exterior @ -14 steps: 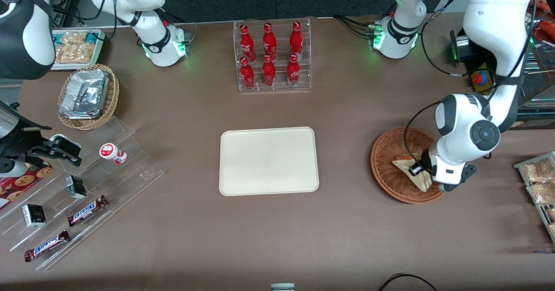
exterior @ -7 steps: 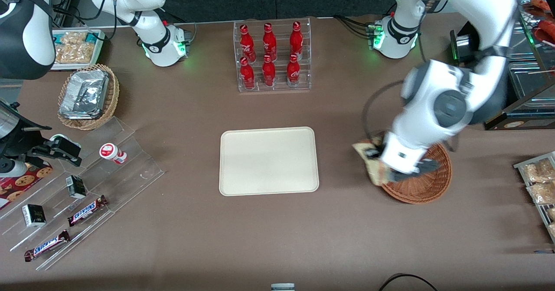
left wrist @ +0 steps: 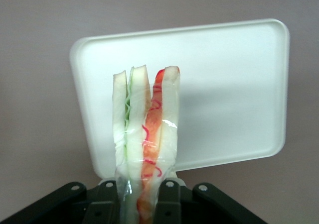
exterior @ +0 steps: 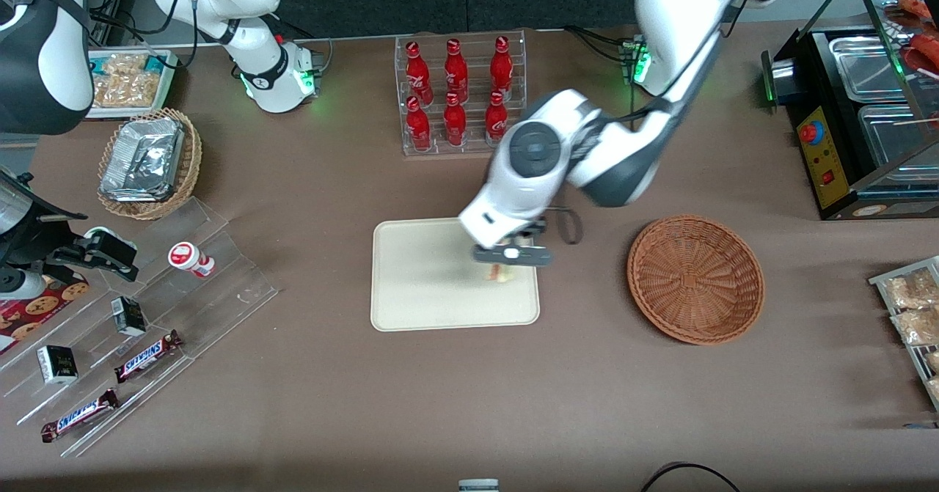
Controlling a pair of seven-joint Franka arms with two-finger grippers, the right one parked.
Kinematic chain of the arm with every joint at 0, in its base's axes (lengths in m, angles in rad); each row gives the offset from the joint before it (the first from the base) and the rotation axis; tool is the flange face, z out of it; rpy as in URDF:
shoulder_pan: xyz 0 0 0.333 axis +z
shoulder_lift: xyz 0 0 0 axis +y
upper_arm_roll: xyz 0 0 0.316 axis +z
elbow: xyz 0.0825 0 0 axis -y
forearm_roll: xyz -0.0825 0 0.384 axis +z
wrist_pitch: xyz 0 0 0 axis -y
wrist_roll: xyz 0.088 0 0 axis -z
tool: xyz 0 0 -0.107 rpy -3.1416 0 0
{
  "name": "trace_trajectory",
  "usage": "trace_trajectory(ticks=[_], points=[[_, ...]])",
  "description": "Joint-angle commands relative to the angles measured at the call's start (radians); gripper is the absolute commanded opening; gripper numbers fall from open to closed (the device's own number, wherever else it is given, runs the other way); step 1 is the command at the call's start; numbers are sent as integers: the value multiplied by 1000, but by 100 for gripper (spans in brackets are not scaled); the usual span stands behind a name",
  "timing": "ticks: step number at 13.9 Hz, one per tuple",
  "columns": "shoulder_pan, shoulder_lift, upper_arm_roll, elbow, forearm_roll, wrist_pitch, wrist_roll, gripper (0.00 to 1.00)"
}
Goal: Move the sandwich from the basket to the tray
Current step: 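Lift the sandwich and carry it over the cream tray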
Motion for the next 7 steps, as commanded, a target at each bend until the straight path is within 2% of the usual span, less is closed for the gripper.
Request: trace_trajectory(ticks=[1, 4, 7], points=[[-71, 195, 16, 201, 24, 6, -40, 6], [-101, 267, 25, 201, 72, 105, -86, 6], [-107, 312, 35, 202, 79, 152, -149, 6]])
